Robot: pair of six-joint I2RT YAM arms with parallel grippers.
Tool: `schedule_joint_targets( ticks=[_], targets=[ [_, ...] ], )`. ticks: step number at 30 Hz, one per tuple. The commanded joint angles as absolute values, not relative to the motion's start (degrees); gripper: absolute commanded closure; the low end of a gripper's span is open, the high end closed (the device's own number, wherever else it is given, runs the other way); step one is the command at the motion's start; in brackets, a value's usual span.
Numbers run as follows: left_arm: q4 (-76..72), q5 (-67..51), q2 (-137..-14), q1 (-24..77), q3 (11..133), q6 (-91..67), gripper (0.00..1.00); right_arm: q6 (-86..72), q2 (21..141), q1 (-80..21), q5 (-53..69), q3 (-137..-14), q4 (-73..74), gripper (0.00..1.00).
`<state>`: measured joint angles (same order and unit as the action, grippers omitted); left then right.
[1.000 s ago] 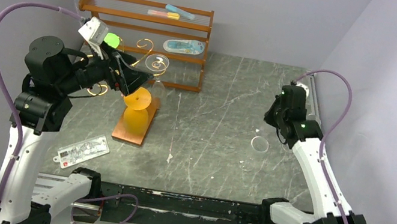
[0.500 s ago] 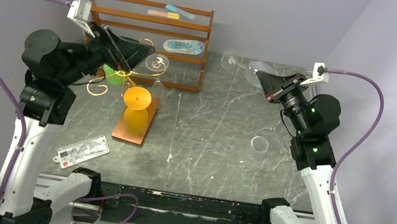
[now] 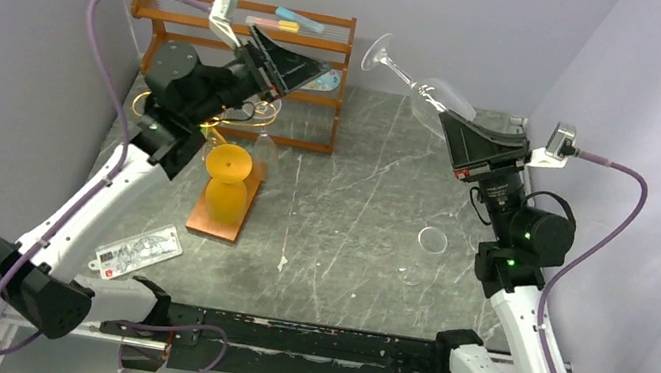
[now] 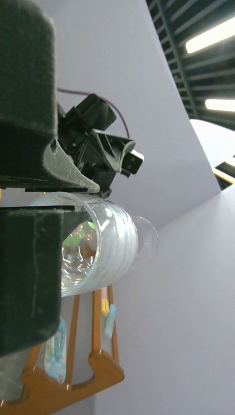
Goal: Place the wine glass upside down on the wine glass rack
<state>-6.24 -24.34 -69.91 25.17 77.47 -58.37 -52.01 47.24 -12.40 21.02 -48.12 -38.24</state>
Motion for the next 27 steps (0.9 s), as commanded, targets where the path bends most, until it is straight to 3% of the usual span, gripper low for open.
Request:
schedule_joint_targets(
  ticks=[1,9,16,22,27],
  targets=[
    [-21.64,-16.01,-72.54,32.28,76.26,-60.52,0.04,-57.78,46.67,-12.53,20.74,-46.63,-50.35,1.0],
    [-31.41,-1.4,-76.21,45.41,73.87,-54.82,0.06,-63.74,46.14,-12.56,21.34,-42.56,-55.82,1.0],
    [-39.85,4.19,-80.82,50.67,74.81,-52.33,0.14,-68.16,47.55,-12.51,23.46,-40.69,-61.39,1.0],
    [-47.01,16.75,-82.32,56.29,71.77,-51.52,0.33,-71.25,49.5,-12.5,24.79,-39.58,-66.78,1.0],
    [-52.89,17.18,-82.65,57.21,70.15,-49.75,0.49,-71.92,49.56,-12.55,26.05,-38.98,-66.83,1.0]
  ],
)
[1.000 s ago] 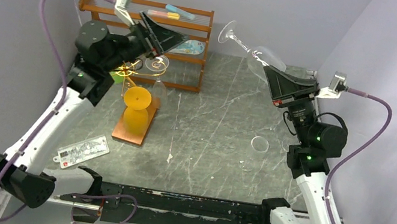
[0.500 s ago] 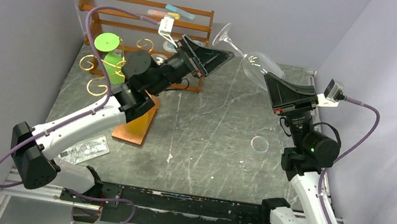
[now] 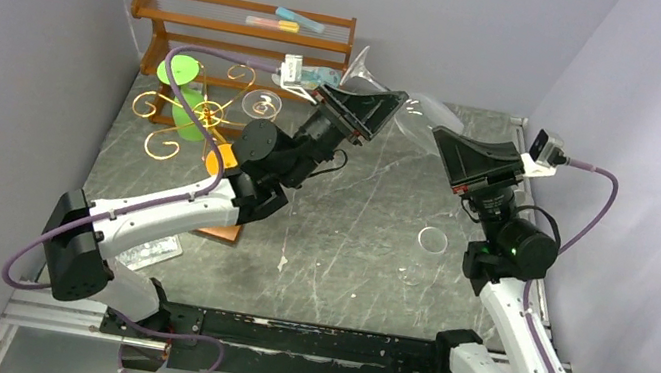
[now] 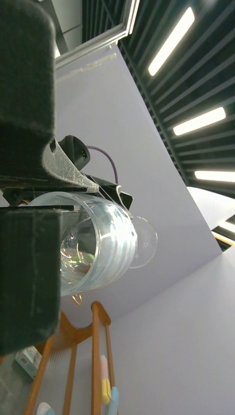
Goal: Place the wine glass upside down on the wine glass rack
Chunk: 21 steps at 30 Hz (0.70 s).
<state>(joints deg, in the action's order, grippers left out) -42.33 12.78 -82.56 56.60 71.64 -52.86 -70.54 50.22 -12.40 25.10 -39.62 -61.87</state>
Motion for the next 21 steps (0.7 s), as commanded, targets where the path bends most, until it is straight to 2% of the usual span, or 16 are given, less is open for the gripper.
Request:
schedule_joint_targets(
  ticks=[1,6,12,18,19,21],
  targets=[
    [-54.21,16.66,-82.74,57.33,69.78,-49.93,0.52,-71.71,49.31,-12.48,25.98,-38.81,-66.35,1.0],
    [-55.18,16.75,-83.29,57.57,69.65,-50.28,0.71,-70.97,48.99,-12.49,26.5,-38.38,-65.26,1.0],
    [-57.78,16.56,-84.34,57.57,70.49,-50.72,0.76,-71.06,49.15,-12.53,28.17,-38.45,-65.27,1.0],
    [-62.12,14.09,-86.61,57.58,71.73,-54.72,0.77,-71.34,49.11,-12.5,29.03,-38.06,-64.52,1.0],
    [-61.44,13.8,-86.82,57.57,72.14,-54.71,0.8,-71.51,49.13,-12.48,29.19,-38.1,-64.44,1.0],
    [-60.93,13.82,-86.67,57.57,72.22,-54.29,0.91,-71.78,49.24,-12.48,29.49,-38.19,-64.36,1.0]
  ],
)
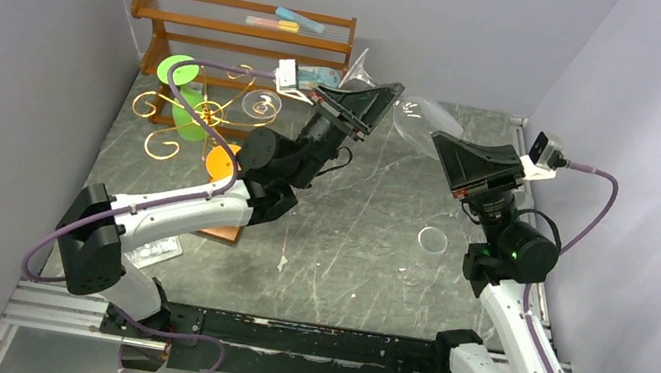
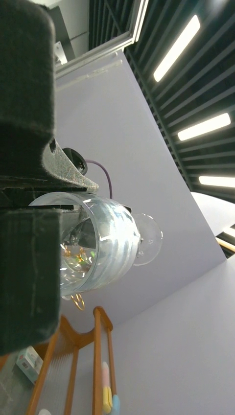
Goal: Place the wine glass upside down on the wine glass rack
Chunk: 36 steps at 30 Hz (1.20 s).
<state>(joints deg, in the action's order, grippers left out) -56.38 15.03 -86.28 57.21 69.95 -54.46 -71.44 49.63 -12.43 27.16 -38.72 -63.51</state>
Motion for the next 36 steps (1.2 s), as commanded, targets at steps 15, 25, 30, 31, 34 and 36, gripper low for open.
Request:
schedule_joint_targets(
  ticks=[15,25,30,31,34,36],
  targets=[
    [-33.34,5.02,-80.76,57.0,81.99,-25.56,0.95,-55.56,40.48,-12.55,20.11,-45.81,-24.71,0.16],
    [-13.93,4.68,-74.63,56.96,81.32,-2.79,0.95,-46.9,41.7,-12.48,18.78,-56.72,-4.53,0.12],
    [-8.91,0.9,-74.1,56.95,81.0,6.33,0.95,-48.72,47.09,-12.48,33.21,-61.64,-4.93,0.14],
    [-7.33,0.57,-74.36,56.95,81.52,7.3,0.95,-49.8,48.39,-12.48,36.15,-62.4,-5.36,0.14],
    [-3.77,-0.51,-75.03,57.0,82.22,9.76,0.95,-54.54,50.13,-12.48,44.45,-63.27,-8.48,0.15],
    [-3.28,-1.12,-75.1,56.97,81.9,10.79,0.95,-57.07,50.23,-12.48,46.72,-63.35,-10.18,0.15]
  ],
)
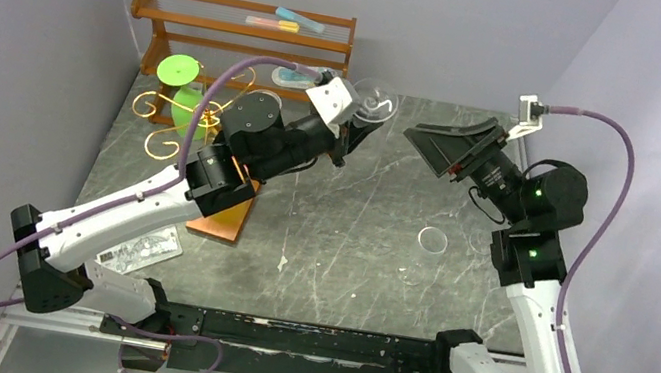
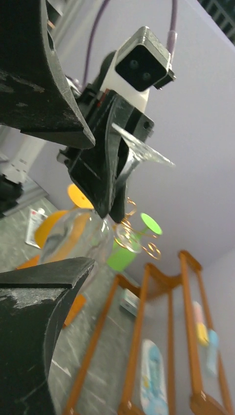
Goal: Place the wine glass upside down on the wine glass rack
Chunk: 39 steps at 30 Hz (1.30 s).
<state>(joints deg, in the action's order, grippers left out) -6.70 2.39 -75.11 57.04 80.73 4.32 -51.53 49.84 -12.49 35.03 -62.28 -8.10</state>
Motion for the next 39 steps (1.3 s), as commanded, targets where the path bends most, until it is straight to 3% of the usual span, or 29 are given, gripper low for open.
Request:
schedule_joint_targets(
  ticks=[1,5,11,24,30,31,34,36,37,39],
  targets=[
    [-2.99,-1.14,-75.21,57.03,81.74,11.49,0.95,-57.98,50.0,-12.48,47.36,-63.37,-10.74,0.15],
    [-1.92,-3.28,-75.8,57.06,81.05,14.12,0.95,-59.36,50.12,-12.53,47.16,-64.95,-7.22,0.18],
    [-4.29,-8.41,-75.32,57.04,77.83,17.3,0.95,-60.78,51.41,-12.51,43.67,-65.07,-2.29,0.36],
    [-6.57,-13.63,-74.98,57.07,74.54,19.67,0.95,-64.45,54.58,-12.48,48.87,-63.61,-2.97,0.65],
    [-6.76,-14.24,-74.97,57.1,73.64,18.27,0.95,-64.75,55.33,-12.48,49.35,-63.75,-1.78,1.0],
    [-6.95,-13.99,-74.9,57.13,73.43,17.54,0.94,-64.85,55.31,-12.48,48.94,-63.68,-1.57,1.0],
    [-7.1,-11.95,-74.64,57.04,72.94,14.44,0.85,-64.86,55.24,-12.48,47.17,-63.72,-1.17,1.0],
    [-7.2,-10.49,-74.18,57.04,72.38,12.47,0.71,-64.95,54.97,-12.51,45.54,-63.64,-1.04,1.0],
    [-7.52,-10.0,-73.81,57.04,71.83,11.48,0.6,-64.8,54.86,-12.48,44.55,-63.63,-0.79,1.0],
    [-8.08,-7.97,-72.75,57.04,70.72,8.54,0.3,-64.1,54.61,-12.48,42.19,-63.8,-0.2,1.0]
  ],
)
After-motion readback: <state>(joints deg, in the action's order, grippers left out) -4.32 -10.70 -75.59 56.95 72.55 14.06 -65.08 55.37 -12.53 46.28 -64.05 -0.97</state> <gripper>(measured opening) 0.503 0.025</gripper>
